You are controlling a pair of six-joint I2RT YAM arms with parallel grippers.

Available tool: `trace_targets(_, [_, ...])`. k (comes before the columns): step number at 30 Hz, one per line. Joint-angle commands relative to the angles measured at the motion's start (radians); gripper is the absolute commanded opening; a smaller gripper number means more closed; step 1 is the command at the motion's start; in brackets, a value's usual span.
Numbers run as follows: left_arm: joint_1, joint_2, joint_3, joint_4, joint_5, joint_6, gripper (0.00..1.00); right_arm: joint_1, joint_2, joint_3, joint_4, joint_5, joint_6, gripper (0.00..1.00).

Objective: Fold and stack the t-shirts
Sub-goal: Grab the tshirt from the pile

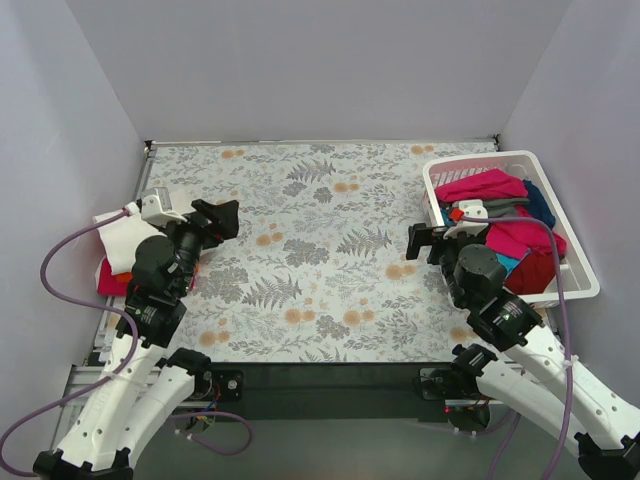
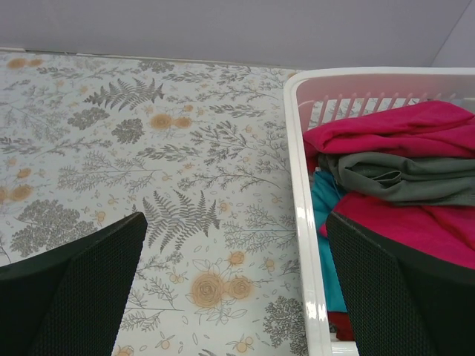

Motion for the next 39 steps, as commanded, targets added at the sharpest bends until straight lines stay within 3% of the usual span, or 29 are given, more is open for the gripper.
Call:
trace_targets(1, [-0.003, -0.002, 0.002, -0.016, -0.048, 0.002, 0.81, 0.000, -0.027, -0.010, 0.044, 0.021, 0.003, 0.98])
trace_targets(13, [-0.005, -0.040, -0.024, 0.002, -0.047, 0.011, 0.81, 0.000, -0.015, -0.003, 0.041, 0.043, -0.004, 0.98])
trace_targets(19, [-0.005, -0.038, -0.030, 0.013, -0.035, 0.017, 0.81, -0.040, 0.128, 0.066, -0.015, 0.093, -0.015, 0.98])
trace_targets(25, [-0.008, -0.031, -0.032, 0.014, -0.041, 0.022, 0.81, -0.380, 0.310, 0.186, -0.031, -0.152, 0.017, 0.98])
trace_targets(30, [-0.011, -0.052, -0.036, 0.013, -0.045, 0.020, 0.81, -0.471, 0.491, 0.284, -0.033, -0.177, -0.001, 0.96])
trace_targets(39, [-0.025, -0.041, -0.037, 0.013, -0.053, 0.022, 0.81, -0.627, 0.602, 0.284, -0.027, -0.296, 0.028, 0.93])
